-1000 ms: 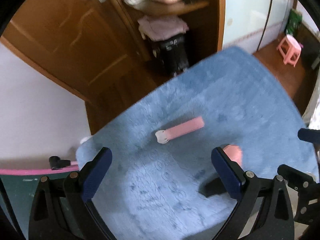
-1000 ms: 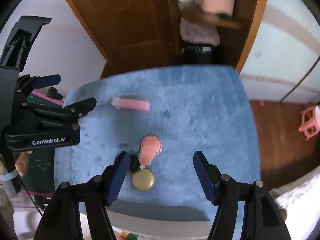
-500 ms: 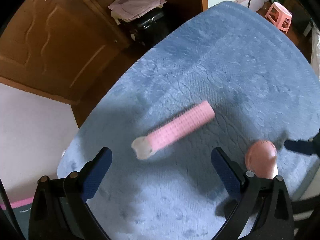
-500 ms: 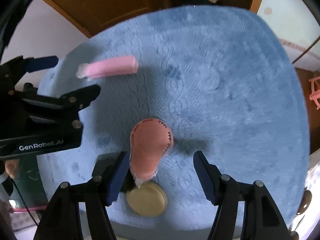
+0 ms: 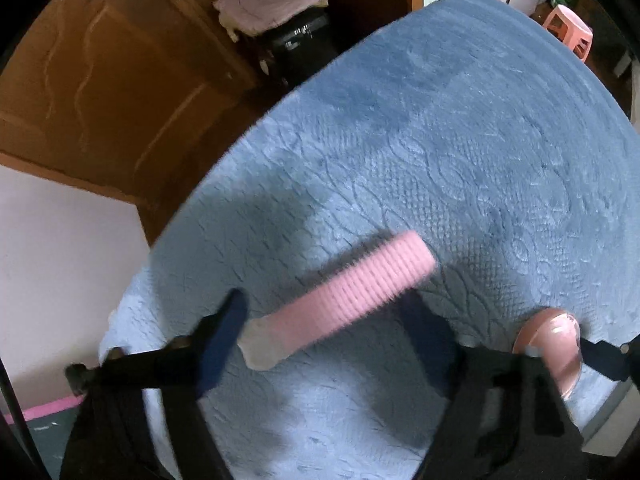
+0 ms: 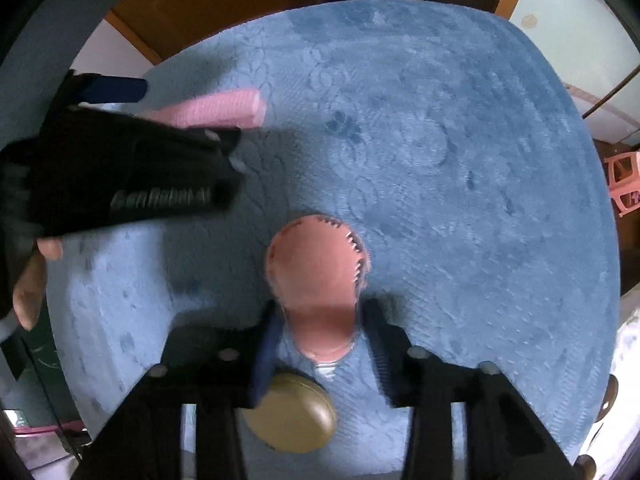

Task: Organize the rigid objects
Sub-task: 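Grasp the pink hair roller with the left tool while the right tool grasps the pink brush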

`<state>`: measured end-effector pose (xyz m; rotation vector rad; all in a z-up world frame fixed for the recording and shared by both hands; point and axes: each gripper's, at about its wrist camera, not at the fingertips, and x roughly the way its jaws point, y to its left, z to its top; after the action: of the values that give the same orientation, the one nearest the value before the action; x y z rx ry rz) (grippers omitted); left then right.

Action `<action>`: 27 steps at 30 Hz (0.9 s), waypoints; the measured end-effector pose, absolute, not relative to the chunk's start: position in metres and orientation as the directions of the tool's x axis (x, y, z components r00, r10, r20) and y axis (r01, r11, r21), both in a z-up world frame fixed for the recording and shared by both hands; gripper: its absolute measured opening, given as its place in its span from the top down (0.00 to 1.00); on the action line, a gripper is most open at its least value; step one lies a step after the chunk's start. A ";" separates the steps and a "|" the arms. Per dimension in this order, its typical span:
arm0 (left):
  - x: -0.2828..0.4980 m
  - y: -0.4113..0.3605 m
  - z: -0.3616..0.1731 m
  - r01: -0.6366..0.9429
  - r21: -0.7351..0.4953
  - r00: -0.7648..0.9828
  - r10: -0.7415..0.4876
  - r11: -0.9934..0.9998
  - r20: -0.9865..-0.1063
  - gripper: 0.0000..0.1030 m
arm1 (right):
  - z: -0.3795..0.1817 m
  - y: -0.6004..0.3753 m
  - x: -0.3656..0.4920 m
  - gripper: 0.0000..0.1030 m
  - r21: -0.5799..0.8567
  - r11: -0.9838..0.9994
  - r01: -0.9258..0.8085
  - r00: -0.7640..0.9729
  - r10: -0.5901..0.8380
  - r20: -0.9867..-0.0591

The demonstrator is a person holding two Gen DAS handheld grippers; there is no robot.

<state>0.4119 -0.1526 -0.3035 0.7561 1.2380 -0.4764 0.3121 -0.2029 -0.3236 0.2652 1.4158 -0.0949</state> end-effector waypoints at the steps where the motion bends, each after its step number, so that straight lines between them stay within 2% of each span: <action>1: 0.416 -0.154 -0.306 0.697 0.248 0.271 0.073 0.673 -0.960 0.40 | -0.323 -0.205 0.310 0.61 0.139 0.964 0.227 0.155 0.105 -0.982; 3: 0.415 -0.155 -0.305 0.691 0.259 0.282 0.078 0.675 -0.956 0.42 | -0.322 -0.208 0.307 0.61 0.142 0.961 0.237 0.155 0.107 -0.982; 4: 0.414 -0.155 -0.305 0.690 0.260 0.284 0.078 0.676 -0.956 0.47 | -0.321 -0.209 0.305 0.61 0.144 0.960 0.239 0.159 0.107 -0.981; 5: 0.411 -0.156 -0.303 0.690 0.258 0.285 0.073 0.677 -0.956 0.57 | -0.319 -0.210 0.303 0.62 0.148 0.959 0.240 0.162 0.111 -0.980; 6: 0.409 -0.155 -0.301 0.686 0.260 0.288 0.074 0.679 -0.955 0.60 | -0.318 -0.211 0.301 0.62 0.153 0.958 0.241 0.166 0.115 -0.979; 7: 0.407 -0.154 -0.300 0.681 0.259 0.290 0.073 0.685 -0.954 0.67 | -0.316 -0.212 0.298 0.62 0.156 0.958 0.242 0.170 0.117 -0.978; 10: 0.401 -0.145 -0.288 0.659 0.193 0.256 0.025 0.727 -0.966 0.74 | -0.309 -0.216 0.290 0.62 0.174 0.952 0.250 0.188 0.129 -0.974; 20: 0.383 -0.110 -0.243 0.549 -0.044 0.173 -0.165 0.835 -0.971 0.75 | -0.278 -0.243 0.260 0.63 0.225 0.942 0.251 0.245 0.163 -0.956; 27: 0.343 -0.091 -0.194 0.508 -0.146 0.181 -0.271 0.849 -0.945 0.75 | -0.243 -0.255 0.246 0.63 0.268 0.939 0.217 0.306 0.195 -0.932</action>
<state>0.3430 -0.0910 -0.1943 0.2194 1.2762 -0.5566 0.2456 -0.2553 -0.2426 0.3770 1.2685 -0.0154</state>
